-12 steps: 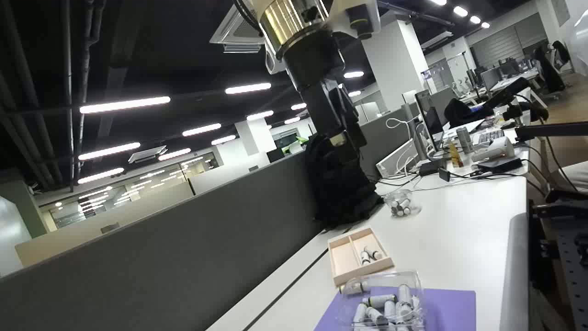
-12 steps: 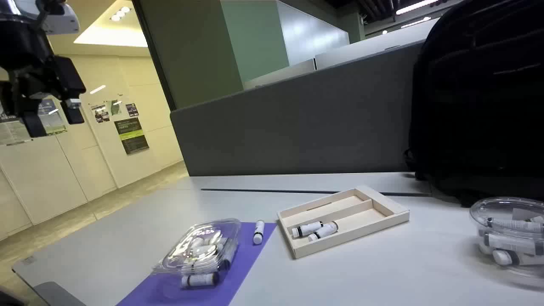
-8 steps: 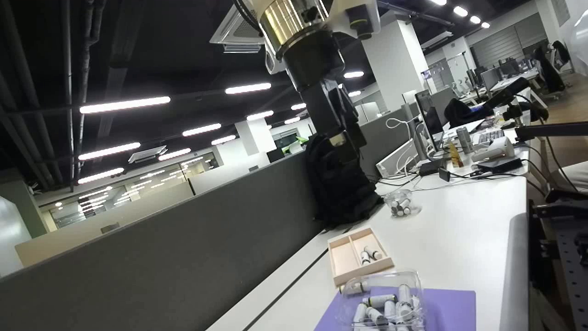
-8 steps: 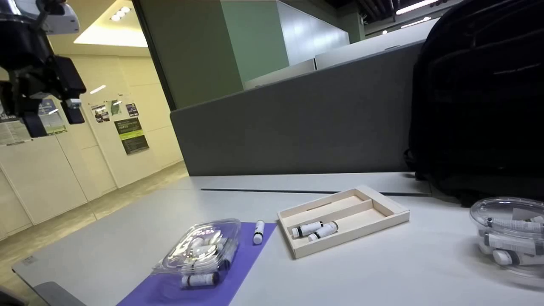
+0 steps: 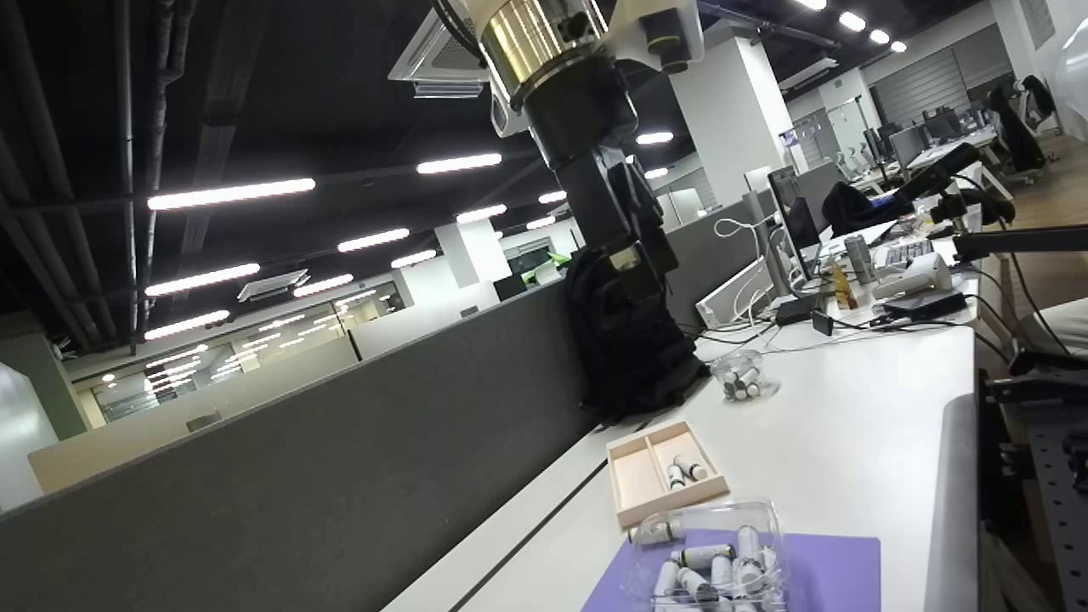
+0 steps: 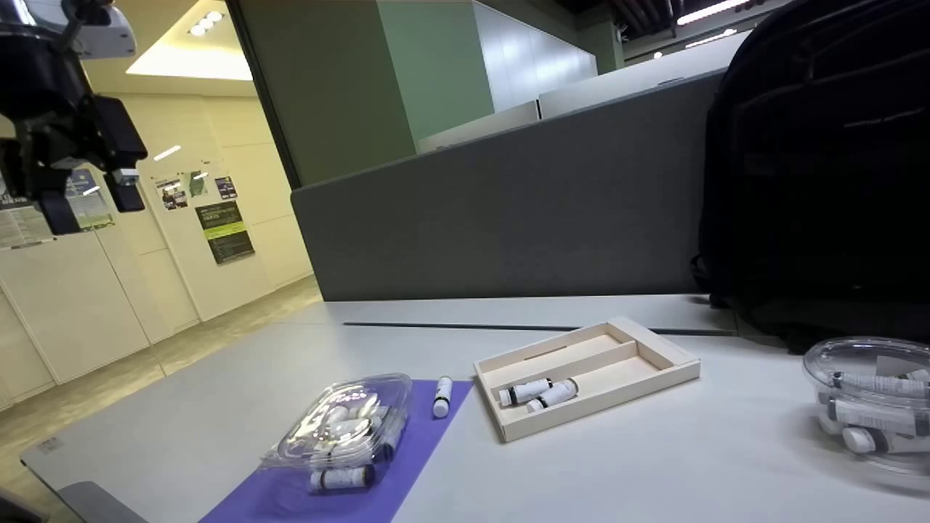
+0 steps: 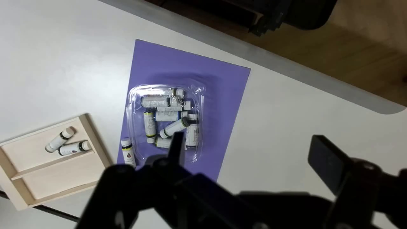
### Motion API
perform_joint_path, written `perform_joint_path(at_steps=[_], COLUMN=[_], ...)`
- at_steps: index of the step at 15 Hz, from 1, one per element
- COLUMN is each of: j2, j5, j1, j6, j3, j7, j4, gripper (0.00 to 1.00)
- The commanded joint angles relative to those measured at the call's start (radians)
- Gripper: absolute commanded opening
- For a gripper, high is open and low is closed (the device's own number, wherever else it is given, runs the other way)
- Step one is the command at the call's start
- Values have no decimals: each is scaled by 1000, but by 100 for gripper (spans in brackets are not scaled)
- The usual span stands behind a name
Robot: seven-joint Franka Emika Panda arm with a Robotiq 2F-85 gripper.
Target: Put the bottle on the table on the tray
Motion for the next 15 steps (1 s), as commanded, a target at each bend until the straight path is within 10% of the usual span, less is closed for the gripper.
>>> perform_joint_path(at_steps=[1, 15], j2=[-5, 320], j5=[-24, -150], j1=[-3, -216], j6=[30, 634], j3=[-1, -130], j7=[29, 62], j4=[-7, -11], gripper=[100, 100])
